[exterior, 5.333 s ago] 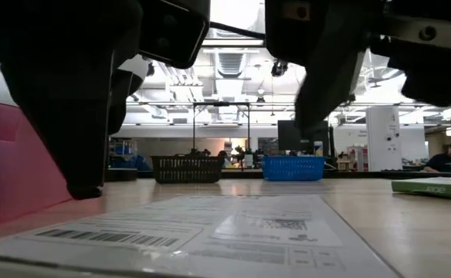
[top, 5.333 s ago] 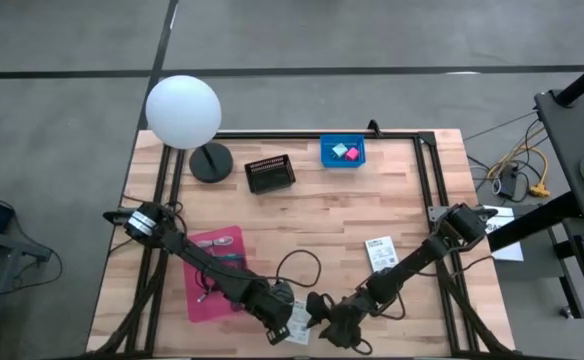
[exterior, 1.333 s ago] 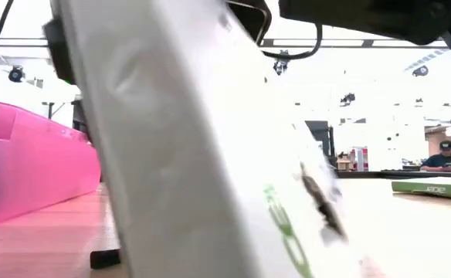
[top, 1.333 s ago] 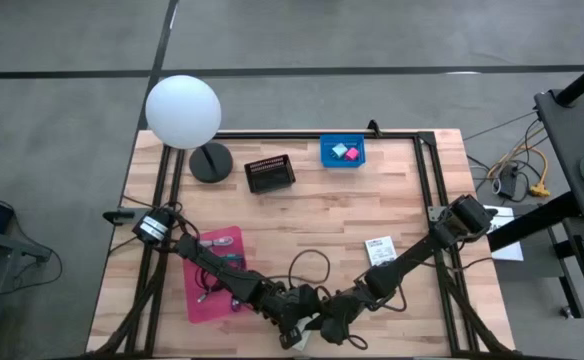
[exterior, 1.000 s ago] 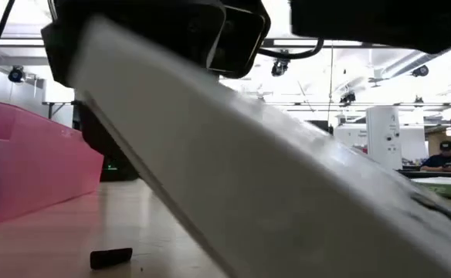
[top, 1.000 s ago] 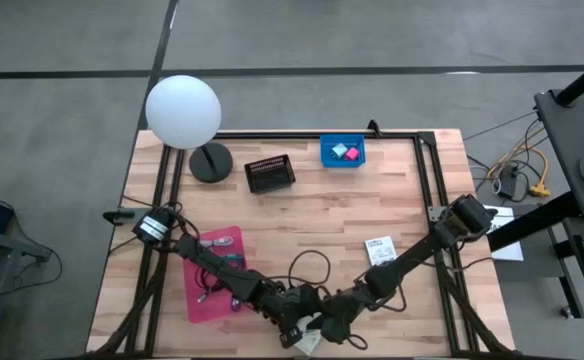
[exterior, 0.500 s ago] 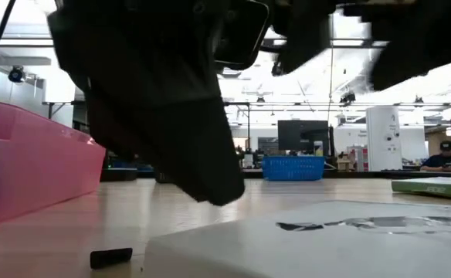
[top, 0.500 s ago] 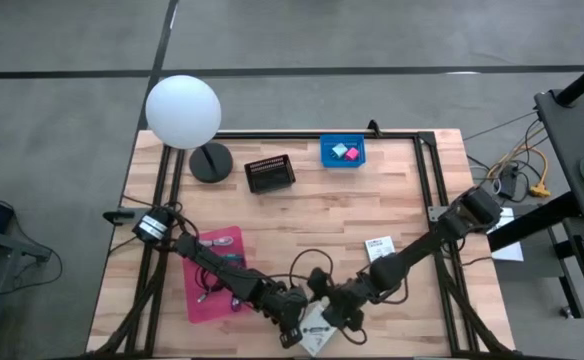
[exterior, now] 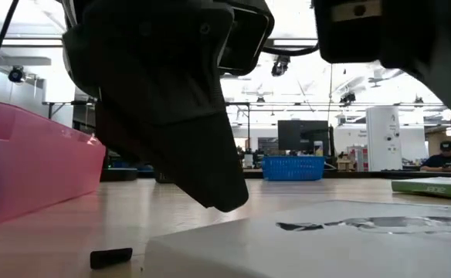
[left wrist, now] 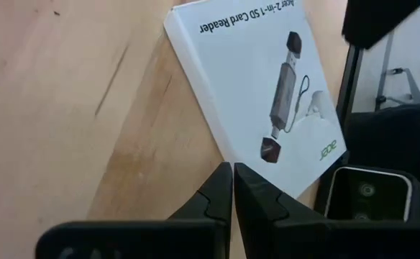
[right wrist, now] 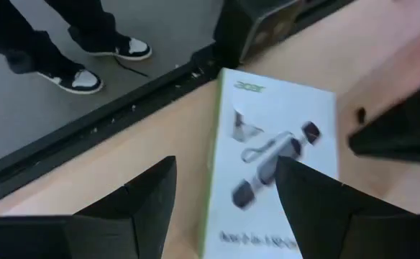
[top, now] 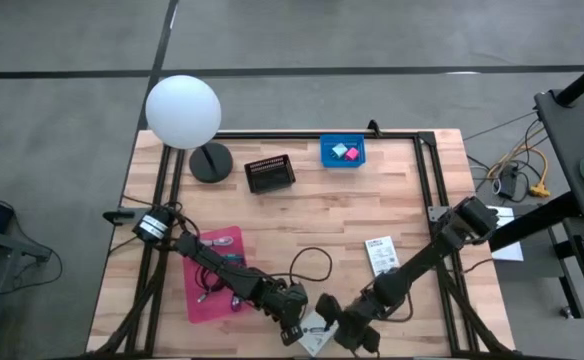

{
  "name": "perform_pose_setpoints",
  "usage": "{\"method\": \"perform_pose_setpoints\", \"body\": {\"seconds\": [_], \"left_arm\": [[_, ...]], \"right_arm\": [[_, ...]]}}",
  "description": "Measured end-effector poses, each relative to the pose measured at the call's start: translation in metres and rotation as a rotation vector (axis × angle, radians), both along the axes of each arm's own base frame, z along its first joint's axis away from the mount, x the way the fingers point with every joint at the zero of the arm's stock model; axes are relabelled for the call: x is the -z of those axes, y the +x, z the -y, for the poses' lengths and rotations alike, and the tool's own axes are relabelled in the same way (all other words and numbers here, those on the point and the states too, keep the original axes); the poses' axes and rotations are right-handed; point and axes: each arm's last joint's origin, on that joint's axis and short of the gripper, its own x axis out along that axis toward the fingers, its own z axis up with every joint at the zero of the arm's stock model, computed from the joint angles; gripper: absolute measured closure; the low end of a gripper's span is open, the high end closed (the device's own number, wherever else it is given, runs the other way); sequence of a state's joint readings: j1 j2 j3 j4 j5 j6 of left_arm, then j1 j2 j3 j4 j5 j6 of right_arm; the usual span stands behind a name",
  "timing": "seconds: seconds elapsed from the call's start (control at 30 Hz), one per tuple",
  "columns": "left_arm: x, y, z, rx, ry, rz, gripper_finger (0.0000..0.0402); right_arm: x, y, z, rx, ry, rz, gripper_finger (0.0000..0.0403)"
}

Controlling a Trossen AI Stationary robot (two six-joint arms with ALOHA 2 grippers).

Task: Pick and place items into bin
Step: Put the bottom card reader box into the black bin

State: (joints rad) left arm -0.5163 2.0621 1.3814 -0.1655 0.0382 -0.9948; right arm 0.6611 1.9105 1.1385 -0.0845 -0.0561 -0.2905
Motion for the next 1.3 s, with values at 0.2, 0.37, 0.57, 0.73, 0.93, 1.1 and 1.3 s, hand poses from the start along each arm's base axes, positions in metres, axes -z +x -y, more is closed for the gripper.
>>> {"method": "perform_pose_setpoints", "body": {"seconds": [0.2, 0.37, 0.57, 0.73, 0.93, 1.1, 1.3], "left_arm": [[0.002, -0.001, 0.000, 0.006, 0.007, -0.002, 0.0402], [0.005, -0.003, -0.001, 0.008, 0.009, -0.012, 0.0402], [0.014, -0.007, -0.003, 0.015, 0.008, -0.028, 0.0402], [0.020, -0.010, -0.004, 0.034, -0.015, -0.032, 0.0401], [0.020, -0.010, -0.004, 0.043, -0.024, -0.034, 0.0401], [0.020, -0.010, -0.004, 0.044, -0.024, -0.034, 0.0401], [0.020, -0.010, -0.004, 0.044, -0.026, -0.033, 0.0401]], "right_arm": [[0.021, 0.001, -0.011, 0.028, -0.156, 0.127, 0.0179], [0.037, 0.003, -0.013, 0.009, -0.211, 0.140, 0.0179], [0.038, 0.007, -0.013, 0.034, -0.222, 0.176, 0.0179], [0.036, 0.010, -0.012, 0.045, -0.292, 0.253, 0.0179], [0.029, 0.012, -0.013, 0.052, -0.332, 0.299, 0.0179], [0.012, 0.014, -0.014, 0.057, -0.324, 0.357, 0.0179], [0.007, 0.014, -0.013, 0.050, -0.328, 0.379, 0.0179]]}}
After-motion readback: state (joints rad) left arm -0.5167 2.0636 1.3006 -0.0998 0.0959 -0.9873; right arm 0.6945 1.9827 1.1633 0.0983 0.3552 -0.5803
